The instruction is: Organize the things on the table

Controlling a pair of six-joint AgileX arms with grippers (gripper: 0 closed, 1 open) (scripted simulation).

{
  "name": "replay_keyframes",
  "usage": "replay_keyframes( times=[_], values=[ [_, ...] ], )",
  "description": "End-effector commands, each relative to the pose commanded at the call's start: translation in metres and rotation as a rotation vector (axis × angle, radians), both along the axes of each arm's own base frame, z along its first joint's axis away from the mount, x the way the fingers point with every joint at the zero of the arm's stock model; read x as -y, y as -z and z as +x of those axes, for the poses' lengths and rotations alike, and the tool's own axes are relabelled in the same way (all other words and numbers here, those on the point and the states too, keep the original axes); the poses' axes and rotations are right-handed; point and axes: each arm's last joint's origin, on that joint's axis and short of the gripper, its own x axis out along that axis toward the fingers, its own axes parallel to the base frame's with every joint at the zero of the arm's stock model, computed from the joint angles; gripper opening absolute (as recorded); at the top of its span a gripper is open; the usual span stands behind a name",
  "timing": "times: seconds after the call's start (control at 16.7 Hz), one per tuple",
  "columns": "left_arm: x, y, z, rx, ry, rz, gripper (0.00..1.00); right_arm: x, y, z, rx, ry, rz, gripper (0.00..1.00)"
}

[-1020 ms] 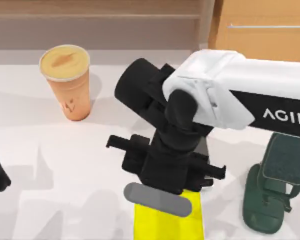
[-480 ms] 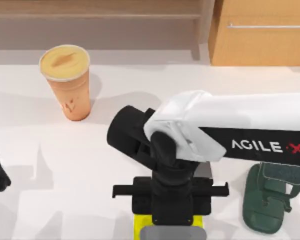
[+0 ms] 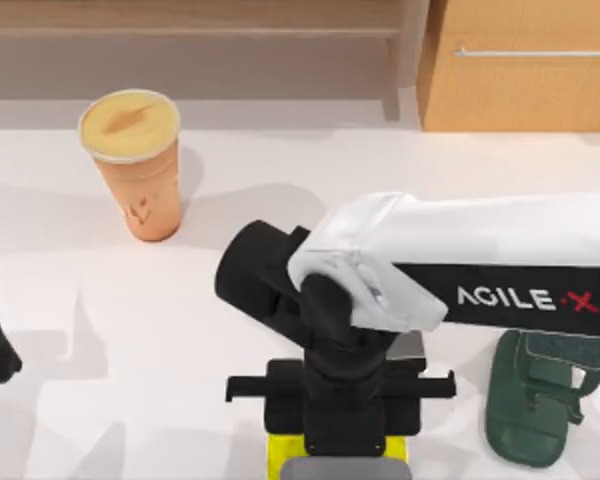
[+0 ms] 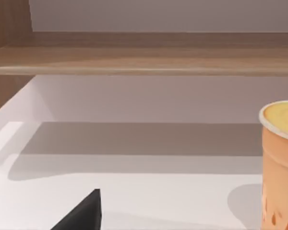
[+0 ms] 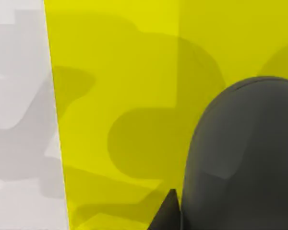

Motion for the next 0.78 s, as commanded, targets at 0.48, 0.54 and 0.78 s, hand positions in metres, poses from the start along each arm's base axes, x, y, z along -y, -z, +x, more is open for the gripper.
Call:
replay_keyframes(
  times=[0.48, 0.54, 0.78],
  values=[
    [0.0, 0.0, 0.0, 0.0, 0.0, 0.0, 1.0, 0.0, 0.0, 0.0, 0.0, 0.0, 0.0, 0.45],
    [0.0, 0.0, 0.0, 0.0, 0.0, 0.0, 1.0, 0.0, 0.0, 0.0, 0.0, 0.0, 0.0, 0.53],
    [0.0, 0.0, 0.0, 0.0, 0.0, 0.0, 1.0, 0.0, 0.0, 0.0, 0.0, 0.0, 0.0, 0.83]
  ],
)
